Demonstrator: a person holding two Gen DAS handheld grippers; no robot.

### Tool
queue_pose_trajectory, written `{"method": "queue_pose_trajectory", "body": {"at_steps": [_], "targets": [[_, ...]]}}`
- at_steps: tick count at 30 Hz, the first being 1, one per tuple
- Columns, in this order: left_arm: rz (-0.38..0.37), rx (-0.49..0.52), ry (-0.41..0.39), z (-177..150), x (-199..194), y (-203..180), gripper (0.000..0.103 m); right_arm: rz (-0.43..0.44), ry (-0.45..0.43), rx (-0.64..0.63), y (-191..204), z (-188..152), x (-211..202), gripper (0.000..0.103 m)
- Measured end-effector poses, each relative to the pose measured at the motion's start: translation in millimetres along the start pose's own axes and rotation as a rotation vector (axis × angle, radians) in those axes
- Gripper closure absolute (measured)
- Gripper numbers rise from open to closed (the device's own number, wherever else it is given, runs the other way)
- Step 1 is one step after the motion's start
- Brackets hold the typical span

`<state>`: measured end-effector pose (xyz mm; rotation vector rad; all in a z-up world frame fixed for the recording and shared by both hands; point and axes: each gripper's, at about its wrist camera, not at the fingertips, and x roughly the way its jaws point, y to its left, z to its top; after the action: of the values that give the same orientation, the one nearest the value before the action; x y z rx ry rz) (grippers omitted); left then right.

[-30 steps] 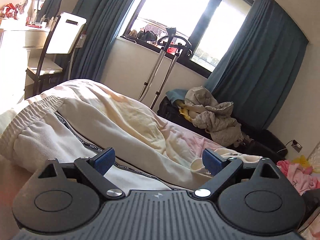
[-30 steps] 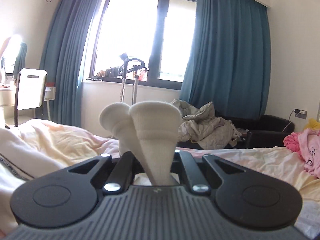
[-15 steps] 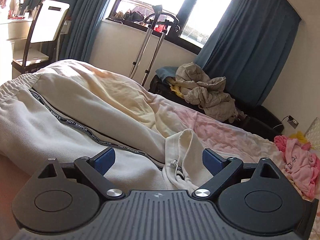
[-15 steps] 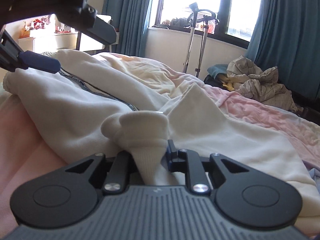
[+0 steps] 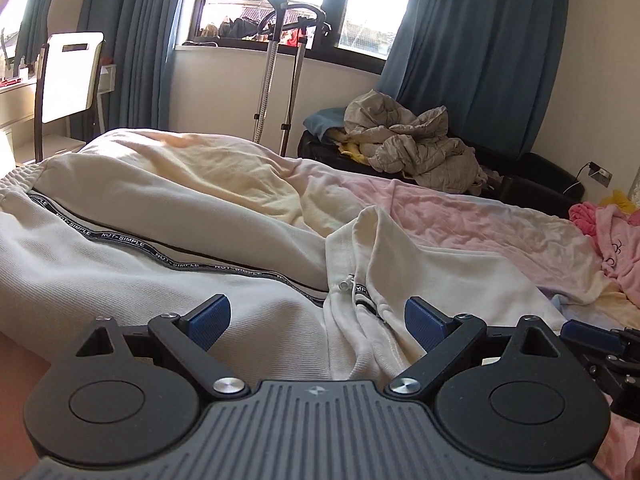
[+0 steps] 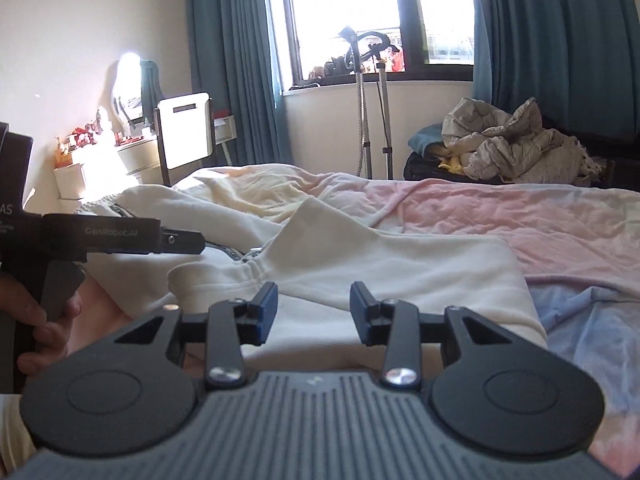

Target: Fold clothes

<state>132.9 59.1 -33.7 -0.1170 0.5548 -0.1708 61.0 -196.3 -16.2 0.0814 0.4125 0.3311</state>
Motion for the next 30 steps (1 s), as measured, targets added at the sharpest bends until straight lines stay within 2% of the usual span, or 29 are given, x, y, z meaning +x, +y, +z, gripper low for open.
{"method": "queue_pose_trajectory", "body": {"at_steps": [4, 7, 12, 14, 18, 24, 27, 30], "targets": [[0.031, 0.044, 0.037, -11.1, 11.8, -5.2, 0.008, -0.101, -0.028, 0.074, -27.4, 3.7, 13.5, 0.062], [0.05, 0.056, 0.067, -18.9, 21.2, -5.3, 0.008, -0.145, 0.017, 0.143, -43.8, -2.8, 28.3, 0.062], [0.07, 0.084, 0.068, -25.3, 26.0, -9.9, 0.004, -0.198, 0.129, 0.153, -55.8, -24.8, 57.1, 0.062], [0.076, 0.1, 0.064, -26.8, 26.2, -12.2, 0.004, -0.205, 0.141, 0.148, -55.8, -28.8, 62.2, 0.062], [0.065, 0.078, 0.048, -22.8, 22.4, -11.1, 0.004, -0.199, 0.136, 0.165, -57.5, -31.5, 62.2, 0.06], [0.002, 0.081, -0.049, -15.2, 6.5, -19.9, 0.004, -0.186, 0.121, 0.178, -59.5, -34.4, 57.3, 0.06], [-0.002, 0.126, -0.041, -17.9, 11.0, -27.7, 0.004, -0.164, 0.074, 0.228, -65.2, -32.3, 45.7, 0.06], [0.026, 0.138, 0.006, -24.0, 22.0, -27.3, 0.004, -0.166, -0.002, 0.308, -77.3, -26.0, 28.8, 0.058]]}}
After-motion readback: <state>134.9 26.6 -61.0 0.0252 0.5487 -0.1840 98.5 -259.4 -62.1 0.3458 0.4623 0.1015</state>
